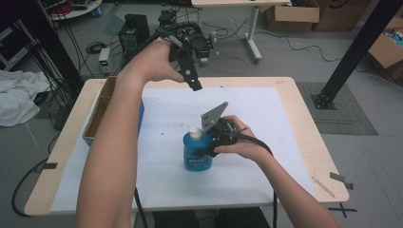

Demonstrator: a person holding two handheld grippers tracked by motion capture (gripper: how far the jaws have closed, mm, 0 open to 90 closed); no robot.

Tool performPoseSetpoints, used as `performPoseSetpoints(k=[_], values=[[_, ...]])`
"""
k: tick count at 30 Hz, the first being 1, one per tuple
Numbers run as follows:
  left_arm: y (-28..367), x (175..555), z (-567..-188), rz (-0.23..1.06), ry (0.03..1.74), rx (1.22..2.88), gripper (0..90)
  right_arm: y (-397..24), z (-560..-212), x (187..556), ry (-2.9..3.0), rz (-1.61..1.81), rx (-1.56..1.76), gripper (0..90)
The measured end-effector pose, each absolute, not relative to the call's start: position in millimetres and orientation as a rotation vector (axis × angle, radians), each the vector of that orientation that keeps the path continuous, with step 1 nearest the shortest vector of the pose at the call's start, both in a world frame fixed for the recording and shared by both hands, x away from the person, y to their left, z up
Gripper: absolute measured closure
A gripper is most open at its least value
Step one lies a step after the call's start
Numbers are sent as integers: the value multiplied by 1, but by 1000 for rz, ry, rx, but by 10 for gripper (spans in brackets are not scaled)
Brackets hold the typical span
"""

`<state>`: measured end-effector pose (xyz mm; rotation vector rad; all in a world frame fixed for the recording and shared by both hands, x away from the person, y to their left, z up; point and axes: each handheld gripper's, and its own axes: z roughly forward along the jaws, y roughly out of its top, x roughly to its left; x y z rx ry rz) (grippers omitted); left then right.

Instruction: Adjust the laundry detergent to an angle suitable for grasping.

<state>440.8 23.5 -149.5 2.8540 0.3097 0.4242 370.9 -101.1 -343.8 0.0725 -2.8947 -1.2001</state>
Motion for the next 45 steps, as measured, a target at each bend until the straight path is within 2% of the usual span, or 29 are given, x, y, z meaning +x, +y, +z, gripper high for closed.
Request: performPoseSetpoints(k=[5, 8, 12, 19, 31, 45], values=[[23, 441, -150, 423, 307, 2855, 101, -101, -344, 370, -2886, -1203, 43, 408], [23, 440, -150, 425, 307, 2855, 101, -101, -342, 369, -2875, -1213, 23, 323], [24, 440, -149, 424, 310, 2857, 101, -103, -338, 365, -2891, -1210, 4, 253], [26, 439, -148, 428, 315, 2851, 101, -121, -320, 364, -2877, -1239, -57, 208], [27, 438, -146, 427, 314, 2847, 102, -168, -291, 372, -2869, -1316, -253, 199], [27, 436, -146, 429, 316, 2850, 102, -213, -290, 403, -2886, -1222, -941, 186]])
